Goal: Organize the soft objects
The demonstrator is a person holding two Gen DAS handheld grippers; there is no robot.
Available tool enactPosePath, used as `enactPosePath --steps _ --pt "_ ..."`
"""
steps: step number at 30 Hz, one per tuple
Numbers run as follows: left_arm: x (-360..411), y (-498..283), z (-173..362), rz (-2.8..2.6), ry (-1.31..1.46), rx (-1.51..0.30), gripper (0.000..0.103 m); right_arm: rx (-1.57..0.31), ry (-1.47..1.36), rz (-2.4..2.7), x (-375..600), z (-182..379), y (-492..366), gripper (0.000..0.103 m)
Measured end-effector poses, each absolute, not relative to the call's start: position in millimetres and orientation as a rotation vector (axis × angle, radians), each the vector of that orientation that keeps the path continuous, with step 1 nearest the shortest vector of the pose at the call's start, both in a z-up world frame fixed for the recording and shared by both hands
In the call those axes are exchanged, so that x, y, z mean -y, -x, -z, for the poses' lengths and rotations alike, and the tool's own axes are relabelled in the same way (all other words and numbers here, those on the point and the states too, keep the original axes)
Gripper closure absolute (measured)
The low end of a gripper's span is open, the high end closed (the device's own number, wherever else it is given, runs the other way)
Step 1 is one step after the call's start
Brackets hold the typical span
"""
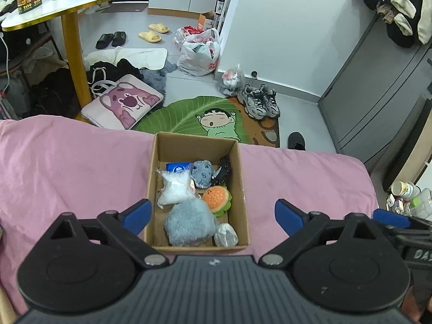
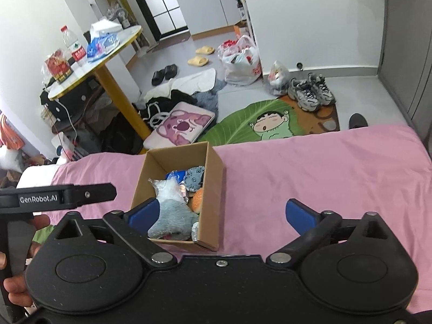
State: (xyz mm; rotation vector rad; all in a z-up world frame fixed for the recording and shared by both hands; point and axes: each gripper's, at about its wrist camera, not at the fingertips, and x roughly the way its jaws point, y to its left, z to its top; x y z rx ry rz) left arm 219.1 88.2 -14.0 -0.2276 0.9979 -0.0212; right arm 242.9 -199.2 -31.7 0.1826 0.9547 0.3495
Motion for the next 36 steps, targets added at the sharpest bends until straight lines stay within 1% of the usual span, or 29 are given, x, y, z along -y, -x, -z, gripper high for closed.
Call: enactPosePath --steps 26,36 --pt "-25 -129 -31 0.074 0.127 -0.871 0.005 -0.827 -0.176 -0.255 262 -3 -160 0.0" --pt "-22 -98 -47 0.1 0.105 -0.794 0.005 -0.76 -0.147 -0.228 269 -23 -126 0.0"
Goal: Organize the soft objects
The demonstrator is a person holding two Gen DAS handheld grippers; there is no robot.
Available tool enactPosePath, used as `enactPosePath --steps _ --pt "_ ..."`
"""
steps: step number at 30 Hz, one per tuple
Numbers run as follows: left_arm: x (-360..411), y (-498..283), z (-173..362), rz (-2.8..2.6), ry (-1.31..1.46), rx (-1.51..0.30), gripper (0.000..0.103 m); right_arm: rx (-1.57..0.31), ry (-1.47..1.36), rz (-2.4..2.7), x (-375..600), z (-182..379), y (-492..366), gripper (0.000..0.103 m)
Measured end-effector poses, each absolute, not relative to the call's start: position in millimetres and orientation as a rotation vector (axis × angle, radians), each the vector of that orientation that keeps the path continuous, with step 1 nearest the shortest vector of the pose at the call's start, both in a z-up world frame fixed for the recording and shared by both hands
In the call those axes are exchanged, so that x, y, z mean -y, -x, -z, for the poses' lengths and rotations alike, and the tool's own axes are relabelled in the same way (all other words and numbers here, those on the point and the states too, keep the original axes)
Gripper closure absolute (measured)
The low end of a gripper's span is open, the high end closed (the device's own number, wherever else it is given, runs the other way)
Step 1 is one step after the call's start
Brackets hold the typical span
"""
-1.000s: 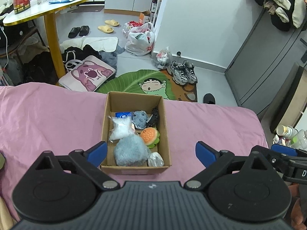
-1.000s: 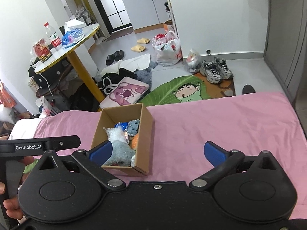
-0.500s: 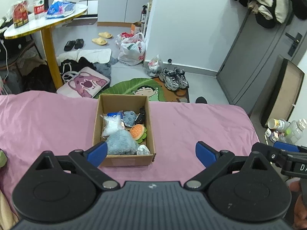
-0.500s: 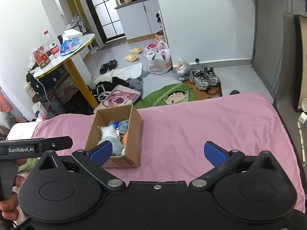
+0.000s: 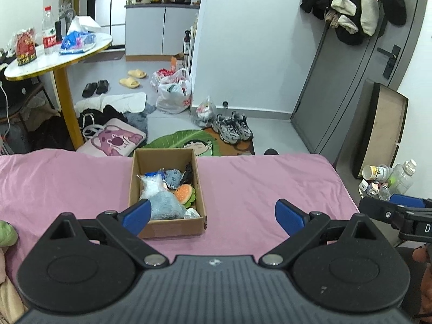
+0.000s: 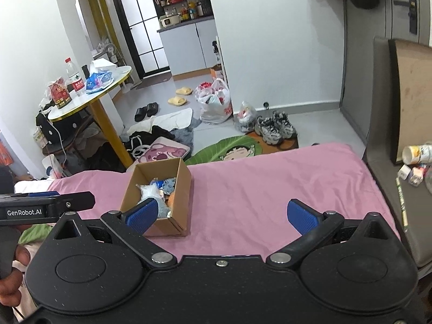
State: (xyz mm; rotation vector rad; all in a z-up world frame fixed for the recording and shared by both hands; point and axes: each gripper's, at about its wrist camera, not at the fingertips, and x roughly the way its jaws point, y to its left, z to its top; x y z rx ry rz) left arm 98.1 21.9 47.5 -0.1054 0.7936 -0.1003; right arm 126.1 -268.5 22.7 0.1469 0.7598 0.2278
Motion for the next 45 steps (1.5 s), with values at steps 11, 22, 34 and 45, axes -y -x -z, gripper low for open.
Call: enactPosePath --steps 11,22,34,45 --pt "-29 -79 -54 0.107 0.086 -0.764 0.005 -0.735 -0.134 -0.214 260 -33 -107 0.0" --pt "-40 -74 -53 0.102 0.082 -0.761 0.005 -0.737 -0.102 -0.213 247 -34 -95 0.0" --pt "-40 -72 -50 0.106 0.076 -0.765 0.005 -0.735 -0.105 -0.202 248 -33 -92 0.0" --pt "-38 -74 -50 0.113 0.074 -0.772 0.005 -0.735 -0.107 -0.197 250 -34 -90 0.0"
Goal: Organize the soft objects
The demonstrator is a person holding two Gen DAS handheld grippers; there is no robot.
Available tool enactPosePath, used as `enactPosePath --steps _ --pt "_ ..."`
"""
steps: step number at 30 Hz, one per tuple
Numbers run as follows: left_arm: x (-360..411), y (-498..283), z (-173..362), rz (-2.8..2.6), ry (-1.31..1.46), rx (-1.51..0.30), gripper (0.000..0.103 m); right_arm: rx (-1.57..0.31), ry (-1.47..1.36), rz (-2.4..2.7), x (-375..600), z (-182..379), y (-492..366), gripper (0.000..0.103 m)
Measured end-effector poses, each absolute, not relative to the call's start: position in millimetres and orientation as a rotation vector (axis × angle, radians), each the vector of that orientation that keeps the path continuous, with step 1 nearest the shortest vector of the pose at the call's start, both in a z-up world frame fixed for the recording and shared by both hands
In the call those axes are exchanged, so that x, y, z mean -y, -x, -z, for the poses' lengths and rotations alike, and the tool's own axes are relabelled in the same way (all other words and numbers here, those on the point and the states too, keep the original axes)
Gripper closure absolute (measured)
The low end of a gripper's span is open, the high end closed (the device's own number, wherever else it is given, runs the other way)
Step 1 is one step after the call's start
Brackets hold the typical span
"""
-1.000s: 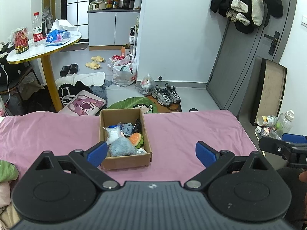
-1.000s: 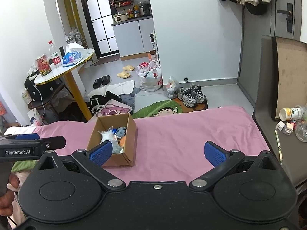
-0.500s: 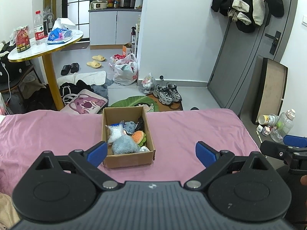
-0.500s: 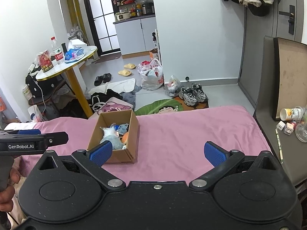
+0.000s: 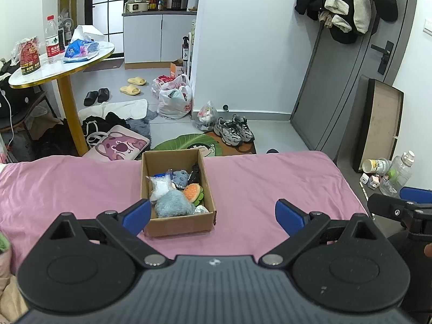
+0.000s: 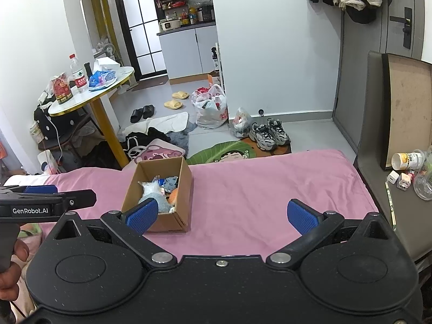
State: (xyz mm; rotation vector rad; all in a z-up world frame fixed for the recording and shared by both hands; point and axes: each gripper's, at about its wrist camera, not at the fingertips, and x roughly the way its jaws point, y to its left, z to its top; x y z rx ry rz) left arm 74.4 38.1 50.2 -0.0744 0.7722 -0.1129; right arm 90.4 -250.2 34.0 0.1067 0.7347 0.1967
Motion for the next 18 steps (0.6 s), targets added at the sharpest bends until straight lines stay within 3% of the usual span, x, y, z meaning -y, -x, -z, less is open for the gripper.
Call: enactPosePath --steps 18 --pt "-39.3 -81.8 -49.1 0.118 0.078 -0.778 0.005 -0.735 -0.104 -0.182 246.6 -35.8 -94.7 0.0"
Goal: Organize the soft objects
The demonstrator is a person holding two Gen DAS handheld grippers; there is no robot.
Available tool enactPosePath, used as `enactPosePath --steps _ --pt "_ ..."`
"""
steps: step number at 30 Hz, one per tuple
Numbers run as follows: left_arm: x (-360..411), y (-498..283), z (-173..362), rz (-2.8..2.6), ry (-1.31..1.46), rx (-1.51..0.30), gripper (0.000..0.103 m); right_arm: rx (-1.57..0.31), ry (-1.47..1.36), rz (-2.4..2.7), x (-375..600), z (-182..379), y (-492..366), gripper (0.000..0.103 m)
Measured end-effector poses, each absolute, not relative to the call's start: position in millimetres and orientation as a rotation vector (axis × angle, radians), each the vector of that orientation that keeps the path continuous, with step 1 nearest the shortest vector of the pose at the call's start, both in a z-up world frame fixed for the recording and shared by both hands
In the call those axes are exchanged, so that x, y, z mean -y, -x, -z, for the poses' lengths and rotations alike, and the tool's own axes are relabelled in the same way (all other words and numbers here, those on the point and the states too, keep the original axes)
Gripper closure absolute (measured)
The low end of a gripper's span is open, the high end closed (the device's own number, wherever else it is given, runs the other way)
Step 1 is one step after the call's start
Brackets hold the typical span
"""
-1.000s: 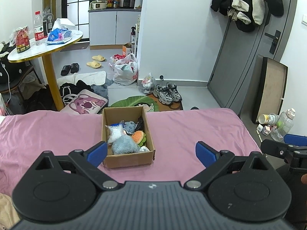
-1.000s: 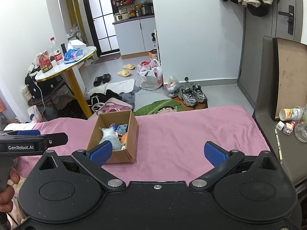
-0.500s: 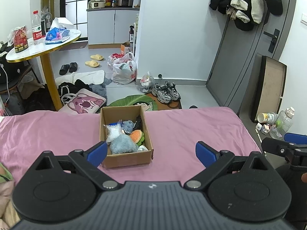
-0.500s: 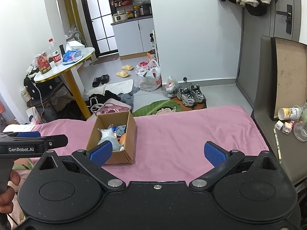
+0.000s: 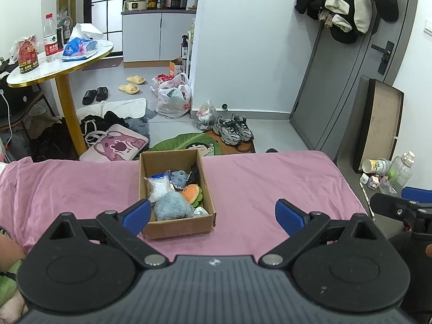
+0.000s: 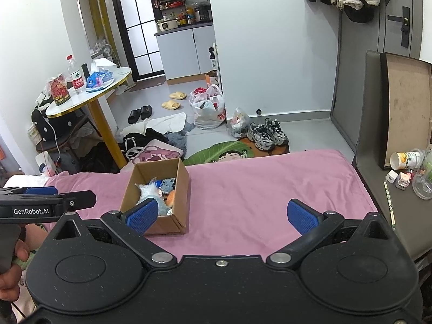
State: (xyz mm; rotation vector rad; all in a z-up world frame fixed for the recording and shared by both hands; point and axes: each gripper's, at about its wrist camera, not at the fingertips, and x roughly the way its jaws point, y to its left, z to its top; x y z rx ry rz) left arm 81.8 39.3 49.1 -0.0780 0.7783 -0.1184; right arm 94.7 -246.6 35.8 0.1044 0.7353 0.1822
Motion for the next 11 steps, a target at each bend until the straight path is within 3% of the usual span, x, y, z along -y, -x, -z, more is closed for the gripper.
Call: enactPosePath --steps 11 --pt "-36.8 -81.5 -49.4 0.108 0.07 -0.769 0.005 -0.732 -0.107 -0.179 244.2 -36.8 -95.2 0.0"
